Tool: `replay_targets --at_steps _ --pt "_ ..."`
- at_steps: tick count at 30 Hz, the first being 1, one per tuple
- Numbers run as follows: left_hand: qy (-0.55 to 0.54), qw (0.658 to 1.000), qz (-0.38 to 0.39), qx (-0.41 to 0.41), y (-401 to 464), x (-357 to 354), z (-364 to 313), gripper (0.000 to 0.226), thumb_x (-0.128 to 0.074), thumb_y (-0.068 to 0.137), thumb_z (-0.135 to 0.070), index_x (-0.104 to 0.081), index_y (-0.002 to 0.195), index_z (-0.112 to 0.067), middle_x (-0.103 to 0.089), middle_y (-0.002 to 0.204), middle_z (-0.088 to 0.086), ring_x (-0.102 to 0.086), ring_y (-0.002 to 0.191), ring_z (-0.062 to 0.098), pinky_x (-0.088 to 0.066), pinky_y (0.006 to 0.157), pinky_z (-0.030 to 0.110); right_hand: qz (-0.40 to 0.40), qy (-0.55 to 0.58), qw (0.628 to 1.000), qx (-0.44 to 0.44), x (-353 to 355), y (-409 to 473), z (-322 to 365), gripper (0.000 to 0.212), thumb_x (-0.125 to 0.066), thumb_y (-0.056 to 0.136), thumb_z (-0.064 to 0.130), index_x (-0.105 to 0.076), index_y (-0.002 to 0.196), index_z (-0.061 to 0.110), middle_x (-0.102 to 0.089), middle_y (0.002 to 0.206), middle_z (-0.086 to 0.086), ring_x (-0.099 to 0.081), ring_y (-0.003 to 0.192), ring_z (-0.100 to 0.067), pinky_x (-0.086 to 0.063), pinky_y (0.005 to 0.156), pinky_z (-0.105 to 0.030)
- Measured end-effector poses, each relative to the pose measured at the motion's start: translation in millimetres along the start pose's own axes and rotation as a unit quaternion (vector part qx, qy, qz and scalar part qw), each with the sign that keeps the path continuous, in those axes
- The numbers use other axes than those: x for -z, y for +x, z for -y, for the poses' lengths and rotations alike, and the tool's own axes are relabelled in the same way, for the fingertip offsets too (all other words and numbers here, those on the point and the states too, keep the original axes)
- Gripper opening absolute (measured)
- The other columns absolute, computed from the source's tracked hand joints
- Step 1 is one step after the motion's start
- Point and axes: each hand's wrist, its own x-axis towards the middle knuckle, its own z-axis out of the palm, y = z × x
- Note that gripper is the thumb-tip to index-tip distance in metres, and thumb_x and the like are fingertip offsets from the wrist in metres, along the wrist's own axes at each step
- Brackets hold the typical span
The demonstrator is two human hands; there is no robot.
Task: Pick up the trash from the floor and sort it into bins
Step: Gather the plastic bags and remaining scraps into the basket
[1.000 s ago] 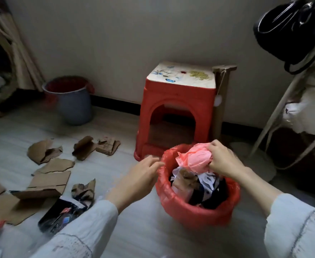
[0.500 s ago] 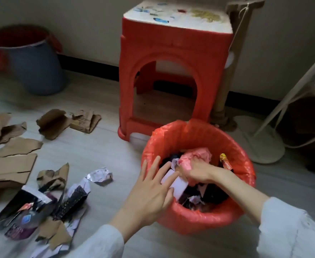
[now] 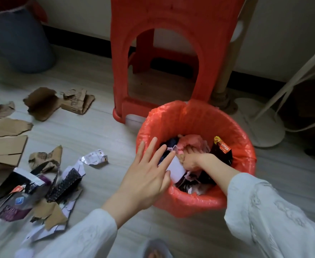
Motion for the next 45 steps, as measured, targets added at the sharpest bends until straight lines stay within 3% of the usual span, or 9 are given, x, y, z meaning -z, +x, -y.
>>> replay_targets --at_steps 11,15,18,23,26,29,32,35,45 --pt "-0.005 0.999 0.035 0.013 -1 4 -1 0.052 -0.030 0.088 -0.034 -0.052 0.131 -0.014 -0.056 0.129 0.010 -0.041 0.130 0.038 -0.034 0.104 0.057 -0.052 0.026 0.996 0.060 20 -44 -9 0.064 -0.030 0.097 0.037 -0.012 0.148 0.003 -0.007 0.157 -0.018 -0.004 0.145 -0.029 -0.007 0.118 -0.041" --pt "-0.004 0.998 0.057 0.001 1 2 2 0.052 -0.030 0.089 -0.035 -0.053 0.130 -0.013 -0.057 0.127 0.010 -0.041 0.130 0.039 -0.031 0.106 0.057 -0.091 0.013 0.994 0.067 32 -60 -11 0.049 -0.033 0.097 0.030 -0.034 0.139 0.007 -0.028 0.150 -0.017 -0.023 0.140 -0.028 -0.018 0.114 -0.041" --pt "0.011 0.996 0.092 -0.003 -1 9 2 0.053 -0.028 0.089 -0.037 -0.055 0.129 -0.013 -0.058 0.127 0.012 -0.042 0.129 0.040 -0.027 0.108 0.055 -0.092 -0.007 0.993 0.075 36 -80 -10 0.049 -0.034 0.096 0.028 -0.031 0.141 0.009 -0.025 0.152 -0.014 -0.020 0.142 -0.027 -0.016 0.115 -0.044" --pt "-0.116 0.980 0.159 0.036 2 48 8 0.053 -0.026 0.099 -0.038 -0.018 0.147 -0.017 -0.008 0.156 0.009 0.004 0.145 0.028 -0.005 0.116 0.037 -0.118 0.031 0.987 0.102 60 -122 0 0.045 -0.035 0.096 0.015 -0.035 0.141 0.011 -0.030 0.151 -0.007 -0.027 0.139 -0.025 -0.025 0.112 -0.037" --pt "-0.128 0.979 0.154 0.047 -8 87 24 0.049 -0.035 0.099 -0.031 -0.025 0.145 -0.016 -0.015 0.154 0.009 -0.010 0.144 0.024 -0.023 0.113 0.039 -0.132 0.068 0.982 0.117 76 -155 15 0.045 -0.035 0.097 0.019 -0.037 0.140 0.009 -0.037 0.147 -0.010 -0.035 0.135 -0.027 -0.030 0.111 -0.038" --pt "-0.121 0.972 0.191 0.069 -23 131 41 0.038 -0.036 0.098 -0.029 -0.044 0.132 -0.014 -0.042 0.138 0.007 -0.041 0.125 0.024 -0.041 0.098 0.040 -0.155 0.069 0.975 0.144 89 -180 41 0.047 -0.033 0.097 0.018 -0.032 0.144 0.012 -0.042 0.145 -0.009 -0.042 0.130 -0.027 -0.036 0.104 -0.035" --pt "-0.142 0.971 0.175 0.077 -47 174 61 0.033 -0.037 0.098 -0.026 -0.055 0.121 -0.011 -0.056 0.125 0.007 -0.052 0.114 0.025 -0.041 0.095 0.036 -0.186 0.048 0.965 0.180 97 -201 81 0.044 -0.031 0.097 0.020 -0.035 0.140 0.018 -0.053 0.132 -0.014 -0.054 0.113 -0.033 -0.044 0.085 -0.035" --pt "-0.159 0.970 0.146 0.112 -75 194 89 0.035 -0.039 0.099 -0.028 -0.052 0.128 -0.017 -0.057 0.128 0.000 -0.053 0.115 0.017 -0.039 0.094 0.026 -0.191 0.001 0.958 0.214 98 -211 123 0.047 -0.030 0.096 0.019 -0.030 0.143 0.020 -0.050 0.134 -0.017 -0.052 0.115 -0.034 -0.043 0.088 -0.035" --pt "-0.171 0.935 0.201 0.237 -159 59 199 0.038 -0.046 0.093 -0.026 -0.046 0.131 -0.022 -0.049 0.131 0.003 -0.050 0.116 0.019 -0.043 0.096 0.036 -0.149 -0.098 0.951 0.253 64 -112 222 0.041 -0.040 0.094 0.021 -0.037 0.135 0.015 -0.050 0.132 -0.011 -0.049 0.119 -0.032 -0.044 0.088 -0.038"
